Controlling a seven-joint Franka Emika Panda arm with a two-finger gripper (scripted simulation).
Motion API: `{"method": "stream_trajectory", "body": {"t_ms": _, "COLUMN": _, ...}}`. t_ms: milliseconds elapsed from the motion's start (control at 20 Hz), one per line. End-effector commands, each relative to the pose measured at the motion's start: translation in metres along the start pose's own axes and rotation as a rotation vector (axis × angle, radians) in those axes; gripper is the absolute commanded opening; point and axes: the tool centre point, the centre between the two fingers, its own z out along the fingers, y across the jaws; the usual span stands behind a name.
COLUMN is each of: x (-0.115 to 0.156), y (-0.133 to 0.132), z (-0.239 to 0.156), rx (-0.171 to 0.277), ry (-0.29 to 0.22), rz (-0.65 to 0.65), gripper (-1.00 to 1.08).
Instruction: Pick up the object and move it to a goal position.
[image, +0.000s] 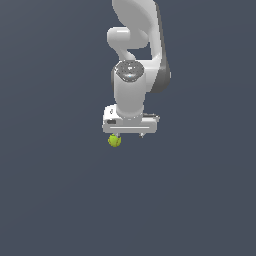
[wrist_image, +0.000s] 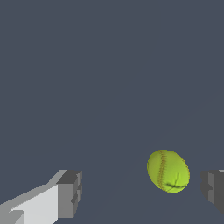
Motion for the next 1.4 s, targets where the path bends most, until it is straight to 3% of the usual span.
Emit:
{"method": "stream_trajectory", "body": {"t_ms": 0, "x": 0.000, "y": 0.000, "z": 0.000, "rx": 0.000, "ry": 0.000, "rz": 0.000, "gripper": 1.00}}
{"method": "stream_trajectory", "body": {"t_ms": 400, "x": -0.002, "y": 0.002, "z": -0.009, "rx": 0.027, "ry": -0.003, "rz": 0.037, "gripper": 1.00}}
{"method": "stream_trajectory", "body": {"t_ms": 800, "x": -0.003, "y": 0.004, "z": -0.007, "rx": 0.027, "ry": -0.002, "rz": 0.036, "gripper": 1.00}}
{"method": "stream_trajectory", "body": {"t_ms": 1350, "x": -0.023, "y": 0.038, "z": 0.030, "rx": 0.012, "ry": 0.014, "rz": 0.000, "gripper": 1.00}}
